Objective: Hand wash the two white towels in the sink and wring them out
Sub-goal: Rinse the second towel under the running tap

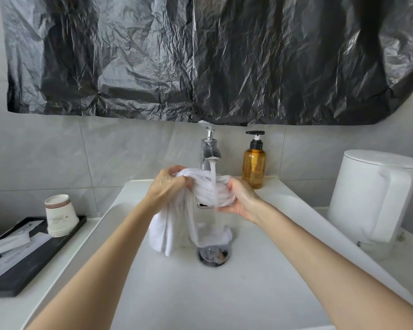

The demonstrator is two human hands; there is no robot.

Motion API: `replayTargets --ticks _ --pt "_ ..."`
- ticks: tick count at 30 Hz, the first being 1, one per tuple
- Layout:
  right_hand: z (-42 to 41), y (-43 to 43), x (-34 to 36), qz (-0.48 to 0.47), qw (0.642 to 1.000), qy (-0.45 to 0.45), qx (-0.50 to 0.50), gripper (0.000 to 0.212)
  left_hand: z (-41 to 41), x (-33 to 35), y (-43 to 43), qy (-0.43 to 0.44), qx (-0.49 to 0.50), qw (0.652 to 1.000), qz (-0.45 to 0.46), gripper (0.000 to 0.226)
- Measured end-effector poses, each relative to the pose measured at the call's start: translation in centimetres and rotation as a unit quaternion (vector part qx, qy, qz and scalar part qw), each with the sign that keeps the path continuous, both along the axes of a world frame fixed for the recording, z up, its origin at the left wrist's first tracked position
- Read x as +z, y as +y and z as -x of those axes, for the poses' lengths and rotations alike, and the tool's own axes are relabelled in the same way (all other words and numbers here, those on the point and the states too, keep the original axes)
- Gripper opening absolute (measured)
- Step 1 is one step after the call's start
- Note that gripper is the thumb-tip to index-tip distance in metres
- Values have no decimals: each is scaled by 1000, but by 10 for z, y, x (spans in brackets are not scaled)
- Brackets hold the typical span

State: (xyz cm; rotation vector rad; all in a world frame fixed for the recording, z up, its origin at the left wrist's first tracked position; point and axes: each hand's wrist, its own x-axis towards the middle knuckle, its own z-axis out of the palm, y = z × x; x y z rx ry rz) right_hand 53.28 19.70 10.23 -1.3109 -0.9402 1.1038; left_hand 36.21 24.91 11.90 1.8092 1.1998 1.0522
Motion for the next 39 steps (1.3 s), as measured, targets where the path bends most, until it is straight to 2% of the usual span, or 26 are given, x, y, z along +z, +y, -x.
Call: replayTargets --ticks 3,5,7,9,12,14,15,17,20,24,30,36,39 --pt "-7 -1 -3 10 1000 -13 16 22 -6 -13 -1 40 -31 997 61 29" --pt "-9 1 -6 -34 999 -5 38 17 -11 -17 -4 29 -22 995 93 25" --pt "-9 3 -11 -68 996 -14 55 36 -14 -19 -5 7 -15 995 102 27" --pt "-2 7 -18 -83 989 -101 67 49 -15 -22 -3 -10 -16 991 129 34" --pt "9 12 -25 -101 965 -244 -5 70 -15 -22 -7 -38 -25 980 192 22" --pt "13 15 -22 -118 949 -284 -65 61 -15 -22 -8 -37 -22 976 214 27" --pt "13 17 -21 -130 943 -298 -73 55 -15 -22 -9 -35 -25 976 214 30" --pt "15 17 -19 -145 938 -308 -73 60 -18 -24 -11 -39 -42 980 189 31" --pt "17 20 -17 -115 962 -222 -113 57 -26 -32 -11 -79 -60 990 95 42" --pt "25 15 -17 -91 965 -220 -109 45 -41 -43 -19 -115 -69 989 67 60" --pt "35 20 -34 -80 955 -215 -187 43 -59 -42 -29 -36 79 995 57 50" --pt "27 19 -38 -58 956 -201 -207 47 -60 -37 -24 25 73 996 40 49" --pt "21 20 -38 -62 938 -273 -205 49 -60 -36 -20 112 94 989 19 50"
